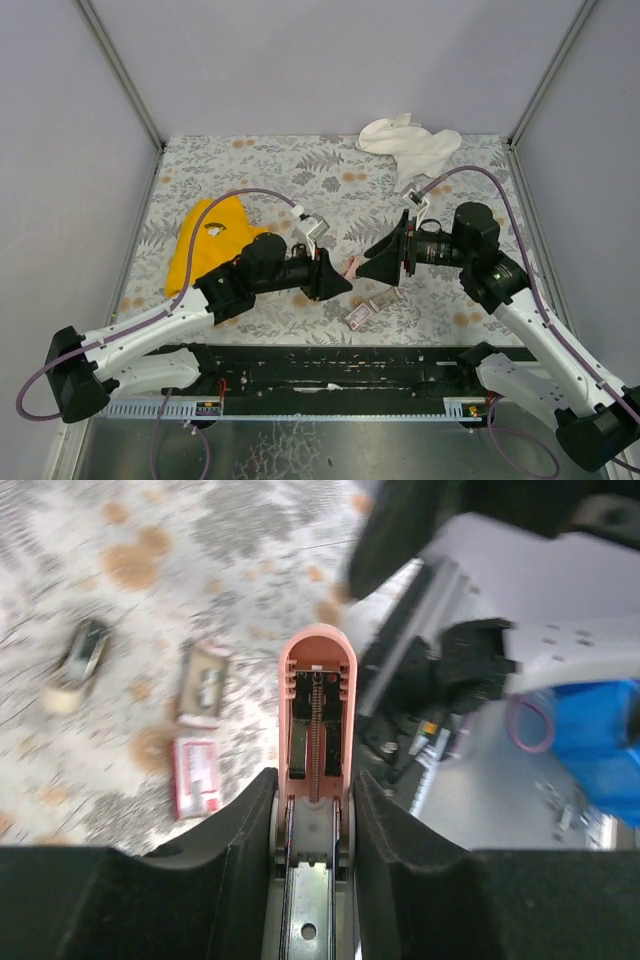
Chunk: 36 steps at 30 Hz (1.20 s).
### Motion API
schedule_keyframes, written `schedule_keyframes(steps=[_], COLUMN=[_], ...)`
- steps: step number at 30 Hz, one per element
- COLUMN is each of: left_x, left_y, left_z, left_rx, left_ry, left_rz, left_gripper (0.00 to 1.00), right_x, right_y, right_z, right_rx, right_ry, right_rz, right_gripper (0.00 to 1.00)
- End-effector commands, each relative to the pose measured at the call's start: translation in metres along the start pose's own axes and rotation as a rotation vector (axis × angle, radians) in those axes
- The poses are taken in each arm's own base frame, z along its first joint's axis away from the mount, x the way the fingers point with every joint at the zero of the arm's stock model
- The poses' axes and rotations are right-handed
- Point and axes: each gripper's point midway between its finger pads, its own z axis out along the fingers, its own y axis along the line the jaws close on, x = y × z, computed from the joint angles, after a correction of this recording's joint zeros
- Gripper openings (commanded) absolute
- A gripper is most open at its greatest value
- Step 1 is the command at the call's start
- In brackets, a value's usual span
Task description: Load the staples into the stapler
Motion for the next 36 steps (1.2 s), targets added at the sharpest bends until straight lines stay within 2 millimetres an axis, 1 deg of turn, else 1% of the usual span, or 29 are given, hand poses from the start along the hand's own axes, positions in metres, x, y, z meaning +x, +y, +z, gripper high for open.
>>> schedule_keyframes(steps=[1, 4, 6, 8, 9, 14, 16, 21, 27, 33, 36], left_x=[0.015, 0.036, 0.047, 0.058, 0.062, 0.084, 0.089, 0.095, 0.092, 0.093, 0.097], left_y=[0.076, 0.128, 0.151, 0.167, 0.173, 0.197, 0.203, 0.209, 0.217, 0.228, 0.231], left_z=[-0.002, -0.007, -0.008, -0.008, -0.007, -0.002, 0.002, 0.019, 0.032, 0.035, 0.037], left_rx=[-0.356, -0.603, -0.727, -0.816, -0.850, -0.978, -0.994, -0.974, -0.984, -1.024, -1.020], left_ry=[-0.058, -0.078, -0.089, -0.088, -0.091, -0.080, -0.079, -0.099, -0.146, -0.146, -0.129], left_rz=[-0.083, -0.157, -0.201, -0.229, -0.231, -0.244, -0.247, -0.241, -0.201, -0.129, -0.107], left_gripper=[0.00, 0.00, 0.00, 0.00, 0.00, 0.00, 0.00, 0.00, 0.00, 0.00, 0.06], right_x=[-0.011, -0.008, -0.004, 0.000, 0.002, 0.011, 0.015, 0.023, 0.032, 0.039, 0.041], right_y=[-0.027, -0.050, -0.065, -0.082, -0.087, -0.103, -0.105, -0.111, -0.119, -0.125, -0.127], right_z=[-0.010, -0.021, -0.029, -0.042, -0.046, -0.063, -0.068, -0.077, -0.081, -0.080, -0.079], right_rx=[0.206, 0.349, 0.445, 0.562, 0.600, 0.711, 0.732, 0.774, 0.800, 0.806, 0.808], right_ry=[-0.091, -0.125, -0.143, -0.165, -0.169, -0.210, -0.222, -0.252, -0.269, -0.273, -0.280], right_rz=[-0.030, -0.016, -0.006, 0.013, 0.021, 0.042, 0.046, 0.057, 0.065, 0.091, 0.103], right_gripper=[0.88, 0.89, 0.89, 0.92, 0.92, 0.93, 0.93, 0.94, 0.95, 0.95, 0.95])
